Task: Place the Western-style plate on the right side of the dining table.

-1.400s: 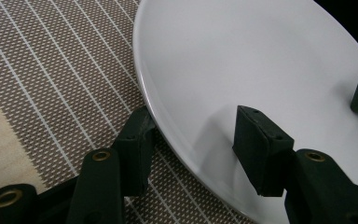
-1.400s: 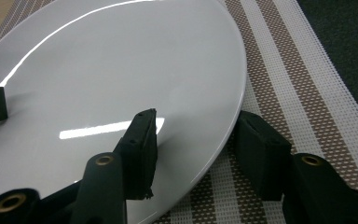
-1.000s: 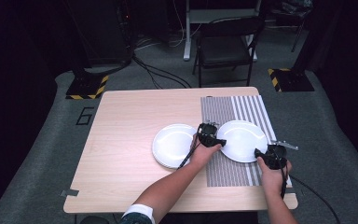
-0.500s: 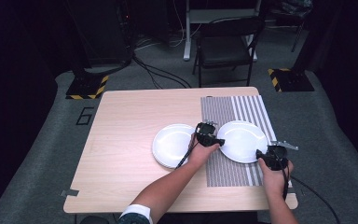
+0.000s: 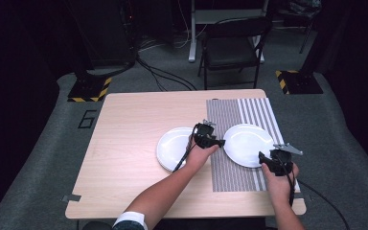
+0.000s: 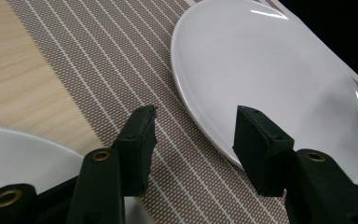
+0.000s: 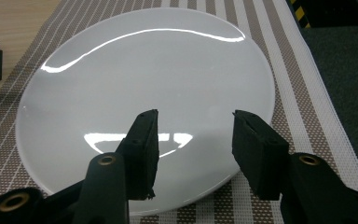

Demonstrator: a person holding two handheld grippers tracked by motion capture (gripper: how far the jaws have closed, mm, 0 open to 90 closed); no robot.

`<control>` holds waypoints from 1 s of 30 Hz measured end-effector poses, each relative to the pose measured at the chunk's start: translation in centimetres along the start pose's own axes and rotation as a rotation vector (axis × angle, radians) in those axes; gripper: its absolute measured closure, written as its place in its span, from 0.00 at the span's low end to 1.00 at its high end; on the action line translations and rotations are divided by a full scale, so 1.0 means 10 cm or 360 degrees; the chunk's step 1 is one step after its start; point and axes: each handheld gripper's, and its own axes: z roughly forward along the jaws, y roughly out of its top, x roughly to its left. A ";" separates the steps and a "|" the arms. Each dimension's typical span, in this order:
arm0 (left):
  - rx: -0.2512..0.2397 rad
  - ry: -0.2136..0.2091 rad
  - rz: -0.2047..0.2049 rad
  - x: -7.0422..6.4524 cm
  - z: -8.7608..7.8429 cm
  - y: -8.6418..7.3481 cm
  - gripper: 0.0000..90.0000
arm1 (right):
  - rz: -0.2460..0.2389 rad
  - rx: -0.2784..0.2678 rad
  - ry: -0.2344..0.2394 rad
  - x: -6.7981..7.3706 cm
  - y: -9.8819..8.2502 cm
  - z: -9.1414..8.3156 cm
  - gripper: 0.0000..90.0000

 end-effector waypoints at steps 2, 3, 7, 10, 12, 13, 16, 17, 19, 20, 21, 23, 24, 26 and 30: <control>-0.0010 0.0004 -0.0003 0.02 -0.05 -0.01 0.54 | -0.0036 -0.0025 0.0003 0.04 0.02 -0.04 0.56; -0.0012 0.0003 -0.0003 0.03 -0.06 -0.01 0.54 | -0.0030 -0.0033 0.0010 0.05 0.03 -0.05 0.56; -0.0031 0.0008 0.0005 0.06 -0.15 -0.01 0.54 | -0.0022 -0.0059 0.0040 0.06 0.05 -0.10 0.56; -0.0046 0.0014 0.0007 0.09 -0.22 -0.03 0.54 | -0.0013 -0.0075 0.0057 0.07 0.06 -0.12 0.56; -0.0047 0.0028 0.0017 0.11 -0.28 -0.05 0.53 | -0.0011 -0.0083 0.0078 0.08 0.07 -0.14 0.55; -0.0046 0.0029 0.0019 0.12 -0.30 -0.05 0.54 | -0.0017 -0.0088 0.0087 0.09 0.08 -0.15 0.55; -0.0056 0.0048 0.0010 0.17 -0.39 -0.07 0.53 | -0.0026 -0.0099 0.0111 0.12 0.08 -0.17 0.55; -0.0067 0.0049 0.0016 0.20 -0.42 -0.08 0.53 | -0.0040 -0.0101 0.0119 0.14 0.09 -0.18 0.55; -0.0084 0.0059 0.0003 0.23 -0.49 -0.09 0.53 | -0.0053 -0.0104 0.0125 0.17 0.10 -0.20 0.55; -0.0093 0.0065 0.0007 0.25 -0.52 -0.09 0.53 | -0.0061 -0.0108 0.0141 0.19 0.10 -0.21 0.55; -0.0094 0.0068 0.0007 0.27 -0.55 -0.09 0.53 | -0.0069 -0.0113 0.0154 0.20 0.10 -0.21 0.55; -0.0109 0.0076 0.0005 0.31 -0.62 -0.11 0.53 | -0.0081 -0.0116 0.0168 0.23 0.10 -0.22 0.55; -0.0115 0.0083 0.0006 0.34 -0.66 -0.11 0.53 | -0.0111 -0.0119 0.0172 0.24 0.10 -0.21 0.55; -0.0116 0.0088 0.0013 0.39 -0.73 -0.14 0.53 | -0.0125 -0.0114 0.0199 0.28 0.10 -0.21 0.55; -0.0149 0.0104 -0.0005 0.49 -0.87 -0.22 0.53 | -0.0150 -0.0098 0.0249 0.36 0.09 -0.20 0.55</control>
